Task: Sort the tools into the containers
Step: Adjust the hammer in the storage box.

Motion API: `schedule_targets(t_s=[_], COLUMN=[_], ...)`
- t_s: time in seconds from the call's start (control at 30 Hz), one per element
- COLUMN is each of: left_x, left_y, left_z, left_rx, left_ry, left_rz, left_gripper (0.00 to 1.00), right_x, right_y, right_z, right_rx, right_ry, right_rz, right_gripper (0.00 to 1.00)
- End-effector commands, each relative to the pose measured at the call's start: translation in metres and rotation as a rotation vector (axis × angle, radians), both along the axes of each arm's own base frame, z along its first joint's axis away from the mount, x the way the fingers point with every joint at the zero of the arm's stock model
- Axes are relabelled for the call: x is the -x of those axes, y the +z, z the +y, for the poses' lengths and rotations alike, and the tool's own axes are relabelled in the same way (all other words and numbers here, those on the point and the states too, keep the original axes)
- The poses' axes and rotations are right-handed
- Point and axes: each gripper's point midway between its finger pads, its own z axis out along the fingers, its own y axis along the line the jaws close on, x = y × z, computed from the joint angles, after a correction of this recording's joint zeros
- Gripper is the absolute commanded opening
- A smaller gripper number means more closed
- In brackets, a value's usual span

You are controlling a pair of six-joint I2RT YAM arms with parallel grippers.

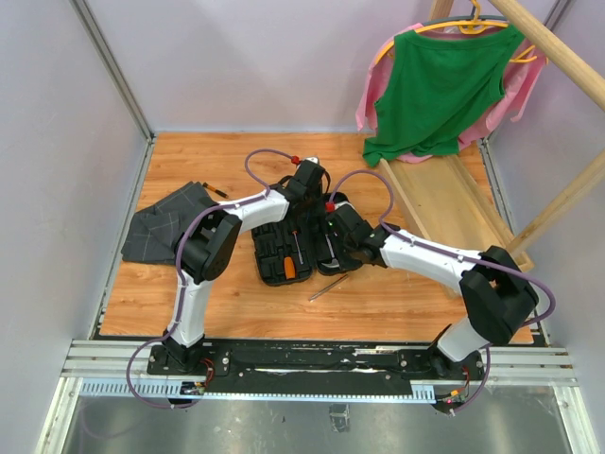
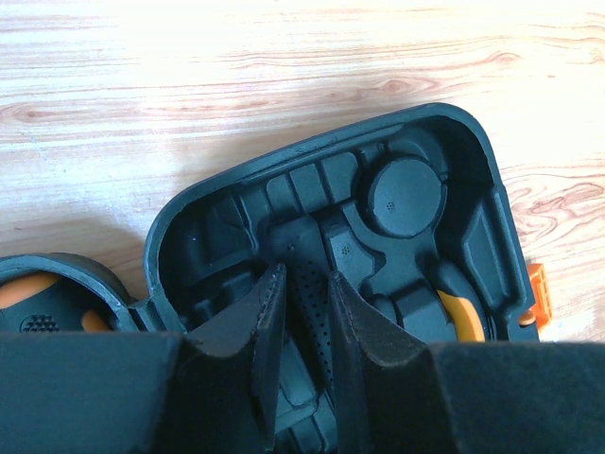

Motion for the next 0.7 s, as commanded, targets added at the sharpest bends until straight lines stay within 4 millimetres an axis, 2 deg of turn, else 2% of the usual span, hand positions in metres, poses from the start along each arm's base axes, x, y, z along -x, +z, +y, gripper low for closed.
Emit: schedule_targets(t_s=[0.0,0.23,0.67], left_x=[0.006,0.005,0.005], left_y=[-0.005,-0.006,-0.006], left_z=[0.006,0.004,0.004], left_rx=[-0.015,-0.012,-0.013], left_ry=[-0.015,-0.018,-0.021], left_rz=[0.015,0.017,0.017], left_gripper=[0.27,0.27,0.27], right_x=[-0.004,-0.005,0.009], right_y=[0.008,-0.002,-0.033], right_z=[0.011,0.011,-0.007], right_rx=[-0.021,-0.005,0.093], right_ry=[0.003,0.004,-0.019], right_rz=[-0.03,-0.003,0.098], right_gripper=[0.17,0.18,0.19])
